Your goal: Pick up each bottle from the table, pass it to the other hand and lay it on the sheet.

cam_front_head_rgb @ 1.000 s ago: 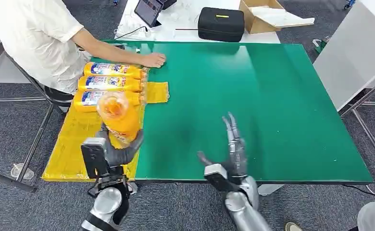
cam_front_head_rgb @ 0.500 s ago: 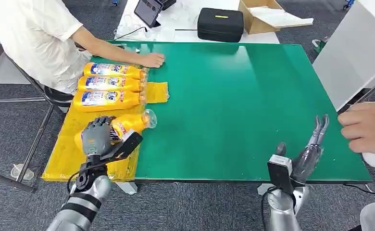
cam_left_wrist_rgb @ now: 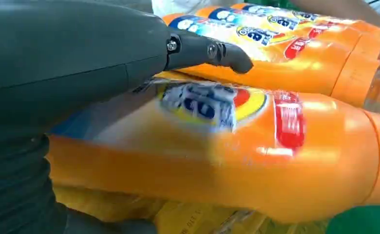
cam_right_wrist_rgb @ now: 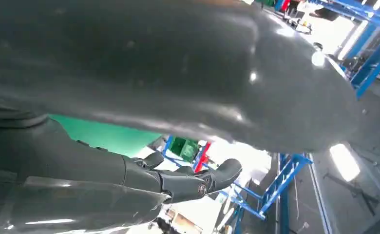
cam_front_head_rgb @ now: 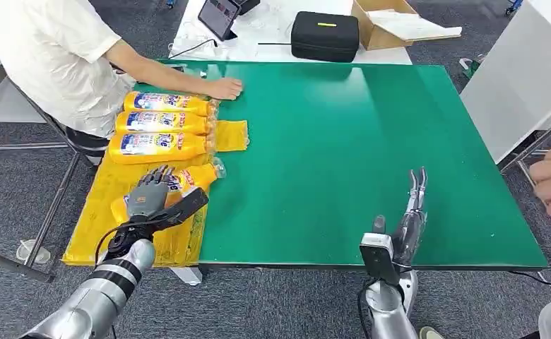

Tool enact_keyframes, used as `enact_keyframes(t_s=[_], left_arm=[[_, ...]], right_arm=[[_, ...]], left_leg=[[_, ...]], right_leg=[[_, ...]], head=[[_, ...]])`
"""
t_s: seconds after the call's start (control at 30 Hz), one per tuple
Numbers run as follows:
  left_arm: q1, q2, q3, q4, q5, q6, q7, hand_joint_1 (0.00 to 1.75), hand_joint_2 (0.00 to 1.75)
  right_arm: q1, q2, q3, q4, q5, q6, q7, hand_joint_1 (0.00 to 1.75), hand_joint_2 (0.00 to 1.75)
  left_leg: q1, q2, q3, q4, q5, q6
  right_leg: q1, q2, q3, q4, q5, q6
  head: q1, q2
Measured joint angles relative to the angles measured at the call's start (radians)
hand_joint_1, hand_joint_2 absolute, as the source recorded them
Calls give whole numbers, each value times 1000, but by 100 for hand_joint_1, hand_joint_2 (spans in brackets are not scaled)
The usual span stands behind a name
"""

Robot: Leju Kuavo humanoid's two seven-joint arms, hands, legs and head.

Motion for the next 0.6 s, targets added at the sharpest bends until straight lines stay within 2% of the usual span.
enact_keyframes(t_s=[0.27, 0.43, 0.6], left_arm=[[-15, 1, 0, 10, 38, -76, -68, 0, 175], [18, -4, -1, -37, 71, -13, -139, 0, 175], [96, -11, -18, -172, 111, 59, -188, 0, 175]], right_arm=[[0, -14, 26, 20, -31, 0, 0, 0, 0], [1, -18, 35, 29, -29, 0, 0, 0, 0], [7, -19, 34, 30, -19, 0, 0, 0, 0]], left_leg=[[0, 0, 1, 0, 1, 0], [0, 1, 1, 0, 0, 0], [0, 0, 0, 0, 0, 0]], right_leg=[[0, 0, 1, 0, 0, 0], [0, 0, 0, 0, 0, 0], [0, 0, 0, 0, 0, 0]], head=[[0, 0], [0, 0], [0, 0]])
